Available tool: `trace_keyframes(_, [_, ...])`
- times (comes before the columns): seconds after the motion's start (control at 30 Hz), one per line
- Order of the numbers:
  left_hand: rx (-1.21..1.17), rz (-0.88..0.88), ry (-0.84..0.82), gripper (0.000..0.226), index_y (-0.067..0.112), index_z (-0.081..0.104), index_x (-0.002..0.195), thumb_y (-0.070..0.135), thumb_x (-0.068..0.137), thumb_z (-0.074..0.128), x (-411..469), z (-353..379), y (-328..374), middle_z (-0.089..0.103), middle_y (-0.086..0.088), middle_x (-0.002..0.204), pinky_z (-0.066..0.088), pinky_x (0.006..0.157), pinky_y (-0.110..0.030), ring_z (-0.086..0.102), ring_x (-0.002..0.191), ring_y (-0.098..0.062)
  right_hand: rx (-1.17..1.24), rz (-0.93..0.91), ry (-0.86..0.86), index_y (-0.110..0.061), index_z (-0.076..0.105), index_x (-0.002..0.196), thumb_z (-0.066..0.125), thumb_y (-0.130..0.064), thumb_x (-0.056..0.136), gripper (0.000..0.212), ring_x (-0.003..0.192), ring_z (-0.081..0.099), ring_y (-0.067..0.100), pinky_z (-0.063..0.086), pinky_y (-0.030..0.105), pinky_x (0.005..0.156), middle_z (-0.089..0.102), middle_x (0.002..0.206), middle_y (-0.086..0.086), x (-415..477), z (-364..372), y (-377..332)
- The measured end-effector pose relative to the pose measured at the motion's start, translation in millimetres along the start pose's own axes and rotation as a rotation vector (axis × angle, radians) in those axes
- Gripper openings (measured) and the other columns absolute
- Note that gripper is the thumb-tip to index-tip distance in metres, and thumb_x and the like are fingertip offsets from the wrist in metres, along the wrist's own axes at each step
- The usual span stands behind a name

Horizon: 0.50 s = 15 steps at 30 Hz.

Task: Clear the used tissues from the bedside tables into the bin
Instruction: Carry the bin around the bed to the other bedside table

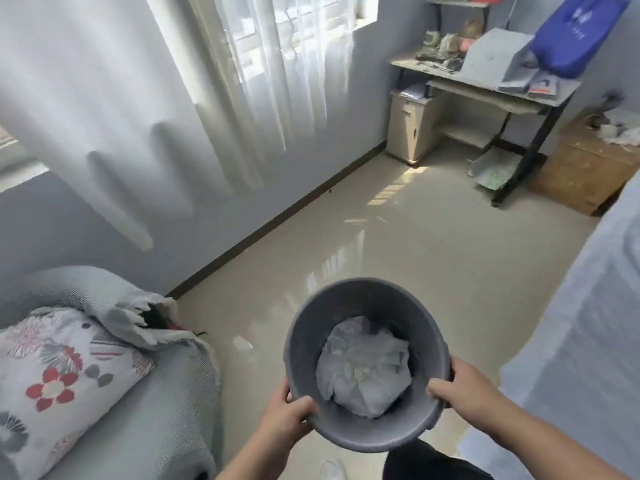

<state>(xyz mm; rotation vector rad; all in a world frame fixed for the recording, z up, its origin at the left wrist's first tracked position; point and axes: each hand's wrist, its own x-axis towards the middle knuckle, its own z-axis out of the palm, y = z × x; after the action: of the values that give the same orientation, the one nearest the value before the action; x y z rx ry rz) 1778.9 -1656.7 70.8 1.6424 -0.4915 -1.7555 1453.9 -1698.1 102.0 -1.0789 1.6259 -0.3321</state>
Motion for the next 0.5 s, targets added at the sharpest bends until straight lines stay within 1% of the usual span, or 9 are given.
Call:
trace_keyframes(0.03, [0.05, 0.0, -0.056, 0.072, 0.022, 0.069, 0.121, 0.006, 0.051, 0.068, 13.7, 14.0, 19.8, 0.083, -0.005, 0.094, 0.064, 0.069, -0.033, 0.079, 0.082, -0.021, 0.032, 0.014, 0.044, -0.026, 0.068, 0.1, 0.066, -0.021, 0.072, 0.028, 0.088, 0.073, 0.026, 0.061, 0.045, 0.079, 0.077, 0.09, 0.001, 5.2, -13.0, 0.6])
trace_keyframes(0.07, [0.094, 0.001, -0.104, 0.072, 0.022, 0.069, 0.121, 0.008, 0.051, 0.07, 28.4, 29.5, 37.5, 0.083, -0.004, 0.094, 0.064, 0.069, -0.032, 0.079, 0.082, -0.018, 0.06, 0.027, 0.088, -0.027, 0.068, 0.099, 0.067, -0.021, 0.074, 0.026, 0.086, 0.073, 0.024, 0.061, 0.042, 0.077, 0.077, 0.088, -0.002, 9.7, -26.5, 1.7])
trace_keyframes(0.13, [0.166, 0.015, -0.172, 0.071, 0.021, 0.07, 0.12, 0.009, 0.051, 0.071, 57.9, 60.9, 66.4, 0.083, -0.006, 0.096, 0.065, 0.071, -0.034, 0.079, 0.084, -0.02, 0.124, 0.048, 0.171, -0.027, 0.068, 0.097, 0.067, -0.023, 0.072, 0.026, 0.083, 0.072, 0.021, 0.059, 0.036, 0.073, 0.076, 0.085, -0.004, 20.0, -52.4, 5.3])
trace_keyframes(0.23, [0.262, 0.007, -0.255, 0.069, 0.023, 0.072, 0.119, 0.009, 0.052, 0.071, 97.8, 109.5, 100.7, 0.083, -0.007, 0.099, 0.065, 0.073, -0.037, 0.079, 0.086, -0.023, 0.234, 0.1, 0.255, -0.026, 0.068, 0.094, 0.065, -0.03, 0.064, 0.031, 0.081, 0.071, 0.022, 0.058, 0.034, 0.069, 0.075, 0.081, -0.004, 41.4, -86.8, 14.6])
trace_keyframes(0.3, [0.323, -0.009, -0.283, 0.068, 0.024, 0.071, 0.121, 0.006, 0.055, 0.069, 122.5, 139.7, 117.6, 0.083, -0.006, 0.097, 0.064, 0.072, -0.034, 0.079, 0.084, -0.021, 0.304, 0.13, 0.276, -0.025, 0.068, 0.095, 0.065, -0.029, 0.063, 0.032, 0.079, 0.072, 0.022, 0.058, 0.033, 0.067, 0.075, 0.081, -0.002, 58.2, -106.3, 21.5])
trace_keyframes(0.37, [0.366, -0.032, -0.296, 0.069, 0.027, 0.072, 0.121, 0.007, 0.055, 0.069, 144.8, 168.1, 133.7, 0.083, -0.005, 0.1, 0.064, 0.071, -0.032, 0.08, 0.084, -0.02, 0.366, 0.153, 0.268, -0.022, 0.068, 0.097, 0.065, -0.027, 0.064, 0.034, 0.073, 0.071, 0.019, 0.058, 0.031, 0.064, 0.075, 0.083, 0.0, 76.9, -125.8, 25.0])
trace_keyframes(0.43, [0.394, -0.05, -0.31, 0.071, 0.027, 0.071, 0.122, 0.008, 0.053, 0.069, 168.9, 195.6, 149.4, 0.083, -0.006, 0.103, 0.064, 0.072, -0.034, 0.08, 0.086, -0.023, 0.394, 0.168, 0.255, -0.019, 0.068, 0.099, 0.066, -0.023, 0.067, 0.032, 0.068, 0.068, 0.017, 0.058, 0.028, 0.063, 0.074, 0.082, 0.002, 94.8, -150.4, 24.3])
trace_keyframes(0.5, [0.418, -0.048, -0.324, 0.07, 0.023, 0.072, 0.122, 0.005, 0.054, 0.067, 187.7, 222.2, 162.5, 0.083, -0.01, 0.102, 0.065, 0.072, -0.036, 0.079, 0.081, -0.025, 0.405, 0.17, 0.258, -0.016, 0.067, 0.097, 0.065, -0.019, 0.071, 0.026, 0.062, 0.063, 0.012, 0.056, 0.023, 0.059, 0.07, 0.073, -0.005, 107.0, -180.2, 17.4])
